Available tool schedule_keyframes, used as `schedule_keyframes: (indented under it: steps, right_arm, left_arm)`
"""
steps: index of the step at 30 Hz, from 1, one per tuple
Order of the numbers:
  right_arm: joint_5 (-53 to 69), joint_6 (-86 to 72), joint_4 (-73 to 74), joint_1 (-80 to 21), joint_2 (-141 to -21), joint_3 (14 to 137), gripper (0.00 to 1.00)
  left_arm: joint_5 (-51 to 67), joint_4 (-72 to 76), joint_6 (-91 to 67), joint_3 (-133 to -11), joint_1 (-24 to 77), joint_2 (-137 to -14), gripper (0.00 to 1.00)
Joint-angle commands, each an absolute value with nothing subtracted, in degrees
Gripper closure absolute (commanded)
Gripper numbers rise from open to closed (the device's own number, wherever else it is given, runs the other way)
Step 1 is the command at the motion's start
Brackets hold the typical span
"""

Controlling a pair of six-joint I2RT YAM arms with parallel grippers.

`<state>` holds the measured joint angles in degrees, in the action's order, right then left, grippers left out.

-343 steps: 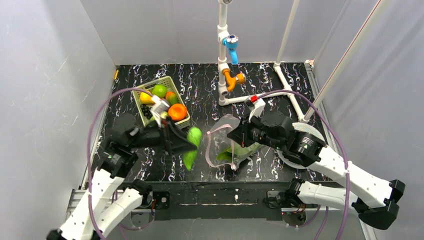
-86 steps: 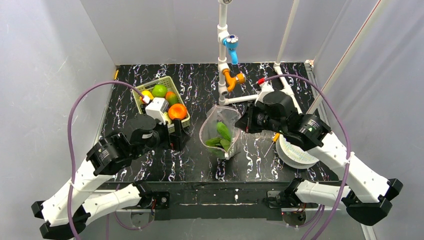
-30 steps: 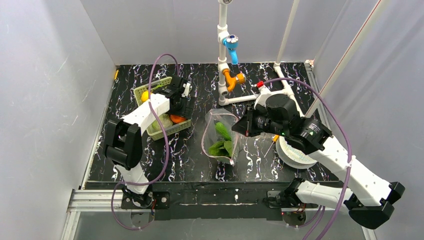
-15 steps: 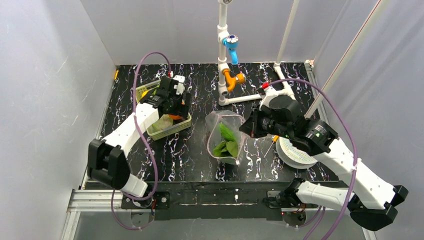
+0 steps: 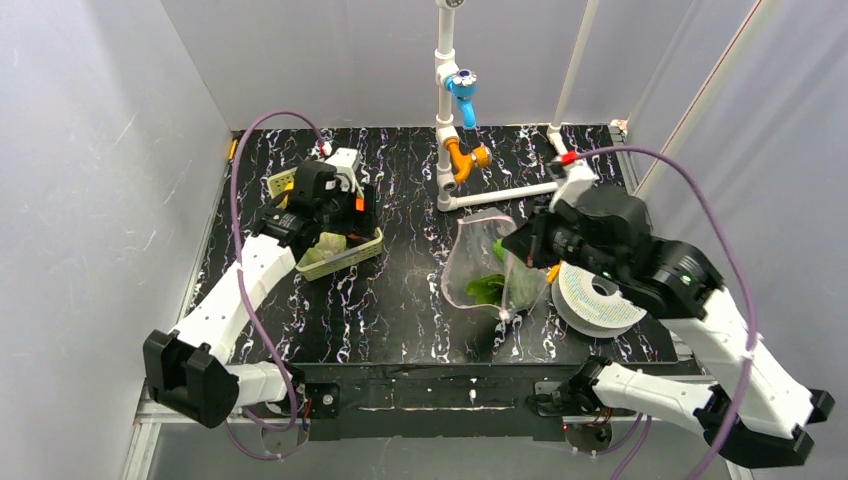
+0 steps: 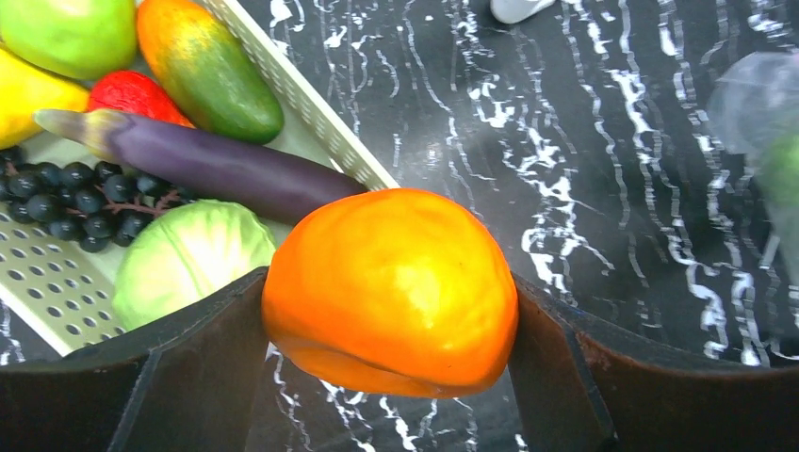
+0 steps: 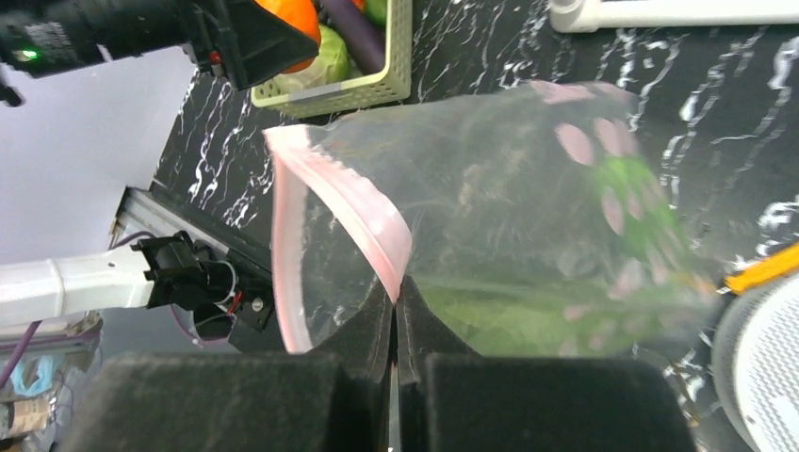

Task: Place the food in the zip-top bag and seal the zipper
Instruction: Place the fake fruit in the zipper food storage bag.

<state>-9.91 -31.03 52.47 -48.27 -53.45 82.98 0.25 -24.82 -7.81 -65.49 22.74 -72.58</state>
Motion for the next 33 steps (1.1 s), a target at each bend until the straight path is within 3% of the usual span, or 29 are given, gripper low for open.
schedule_keyframes:
  steps: [1,8,14,22,33]
  right_arm:
    - [0.78,-33.59,41.5,-48.08,-60.35,78.53,0.99]
    - [7.29,-35.73,33.4,-48.16,-67.47,74.5,0.99]
    - [8.63,-37.41,30.3,-48.16,-70.3,73.55,0.99]
    - [11.61,-39.19,28.14,-48.13,-69.37,73.95,0.99]
    - [12.95,-40.41,27.47,-48.12,-65.04,72.21,0.99]
  left_arm:
    - [6.97,-27.55,-13.57,-65.64,22.96,-65.63,0.49]
    - [28.53,-24.94,-33.26,-60.98,23.14,-47.6,0.48]
    - [37.09,-22.75,-41.98,-60.08,24.2,-47.49,0.48]
    - [22.11,-19.87,-41.94,-59.5,38.97,-53.96,0.47]
    - [10.6,-14.46,-45.94,-52.59,41.41,-55.52,0.43]
